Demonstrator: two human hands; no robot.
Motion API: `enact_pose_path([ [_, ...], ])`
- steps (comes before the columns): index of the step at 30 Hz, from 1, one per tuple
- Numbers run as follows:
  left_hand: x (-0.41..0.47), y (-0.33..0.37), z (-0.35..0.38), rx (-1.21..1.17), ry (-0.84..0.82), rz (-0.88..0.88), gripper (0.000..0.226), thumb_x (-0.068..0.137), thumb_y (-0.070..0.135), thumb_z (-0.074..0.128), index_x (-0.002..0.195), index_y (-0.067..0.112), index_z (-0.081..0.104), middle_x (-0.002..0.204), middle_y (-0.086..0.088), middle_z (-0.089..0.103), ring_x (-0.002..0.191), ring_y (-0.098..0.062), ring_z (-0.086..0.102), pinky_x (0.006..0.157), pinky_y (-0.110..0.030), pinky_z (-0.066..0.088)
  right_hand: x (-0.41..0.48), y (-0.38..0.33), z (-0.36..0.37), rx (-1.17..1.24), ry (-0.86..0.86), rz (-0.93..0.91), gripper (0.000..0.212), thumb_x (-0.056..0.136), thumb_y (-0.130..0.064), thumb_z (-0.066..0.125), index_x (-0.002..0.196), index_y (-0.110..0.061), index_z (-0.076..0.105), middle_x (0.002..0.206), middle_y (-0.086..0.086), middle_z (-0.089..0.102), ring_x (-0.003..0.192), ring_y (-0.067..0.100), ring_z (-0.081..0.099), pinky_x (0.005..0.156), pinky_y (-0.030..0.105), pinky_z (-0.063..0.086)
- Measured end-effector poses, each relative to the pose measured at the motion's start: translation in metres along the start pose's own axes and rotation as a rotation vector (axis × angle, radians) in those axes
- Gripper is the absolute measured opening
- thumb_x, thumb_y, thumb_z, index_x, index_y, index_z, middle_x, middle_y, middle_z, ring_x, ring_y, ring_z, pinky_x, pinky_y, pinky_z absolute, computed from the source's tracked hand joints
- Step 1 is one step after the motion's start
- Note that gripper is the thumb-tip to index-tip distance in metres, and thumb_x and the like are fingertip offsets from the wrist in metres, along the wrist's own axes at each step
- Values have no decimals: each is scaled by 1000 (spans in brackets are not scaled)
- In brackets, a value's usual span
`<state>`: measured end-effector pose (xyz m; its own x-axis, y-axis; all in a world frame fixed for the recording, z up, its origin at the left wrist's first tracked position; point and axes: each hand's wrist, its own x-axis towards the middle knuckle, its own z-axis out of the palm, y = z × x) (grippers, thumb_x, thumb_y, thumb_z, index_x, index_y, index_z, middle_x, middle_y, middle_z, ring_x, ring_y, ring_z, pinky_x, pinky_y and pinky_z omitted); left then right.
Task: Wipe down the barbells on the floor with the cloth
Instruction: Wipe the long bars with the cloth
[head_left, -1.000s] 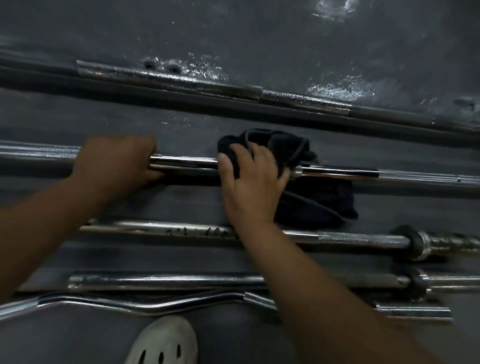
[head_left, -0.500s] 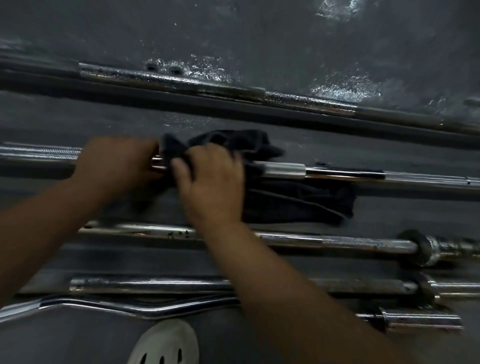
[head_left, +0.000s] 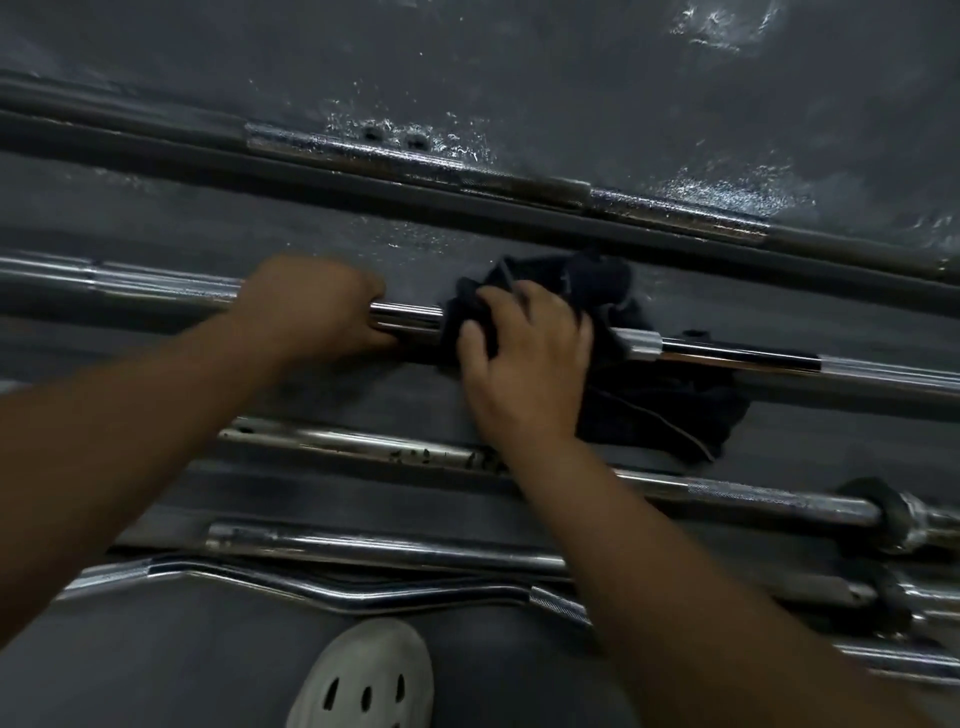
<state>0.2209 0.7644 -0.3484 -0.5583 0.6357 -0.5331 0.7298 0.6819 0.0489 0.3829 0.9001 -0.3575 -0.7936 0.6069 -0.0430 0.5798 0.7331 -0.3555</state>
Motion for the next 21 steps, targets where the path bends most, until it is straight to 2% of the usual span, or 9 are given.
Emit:
enact_pose_path([
  [4,19,-2,-28,-211,-431,67,56,69,74,67,91,23,67,83,2,66,76,-17,61,70,-30,48,14,45,-31,-77,-166,-341,46,95,-49,46,132,-27,63,132,7,61,117,30,57,100,44,43],
  [5,17,-4,-26,-199,-396,65,56,68,75,67,90,23,66,82,3,65,76,-16,60,70,-30,47,19,68,-43,-123,-181,-382,44,95,-46,47,132,-26,62,130,7,62,114,30,58,97,43,44],
  [7,3,-1,-11,-109,-71,22,54,70,77,63,82,25,58,76,3,59,74,-22,59,65,-32,45,24,120,-67,-199,-158,-286,43,92,-40,46,126,-22,64,123,10,65,110,32,60,94,42,42],
  [9,-19,7,11,-18,278,34,53,72,74,63,75,23,51,73,-3,59,72,-29,61,61,-33,42,22,150,-79,-208,-61,-33,47,89,-39,41,121,-16,67,117,16,66,107,36,60,95,46,44],
  [10,-22,8,14,15,297,40,55,72,77,59,73,23,50,71,-3,60,70,-29,61,60,-32,40,20,143,-72,-218,0,88,48,89,-41,39,118,-15,68,114,17,66,106,37,59,96,48,44],
  [12,-11,3,6,-9,46,54,63,70,88,47,72,25,48,68,2,54,67,-25,56,59,-30,39,17,88,-38,-200,50,148,43,89,-44,41,109,-20,71,108,13,68,101,35,60,91,47,43],
  [14,12,-4,-15,-140,-274,98,61,70,85,50,72,24,55,71,2,59,67,-19,56,62,-31,43,9,13,-4,-88,52,-25,37,91,-46,46,110,-24,70,112,6,68,104,31,59,94,47,41],
  [16,23,-7,-23,-202,-365,115,51,78,70,60,73,20,59,78,-5,67,65,-17,57,65,-32,46,-4,-34,16,-7,3,-177,44,93,-48,45,122,-23,66,124,7,64,114,29,55,104,50,38],
  [21,-14,0,14,6,222,58,41,75,61,69,85,24,54,80,-3,63,77,-30,64,63,-33,47,6,64,-27,-120,-79,-330,39,91,-33,51,124,-18,65,128,12,62,115,31,58,98,45,43],
])
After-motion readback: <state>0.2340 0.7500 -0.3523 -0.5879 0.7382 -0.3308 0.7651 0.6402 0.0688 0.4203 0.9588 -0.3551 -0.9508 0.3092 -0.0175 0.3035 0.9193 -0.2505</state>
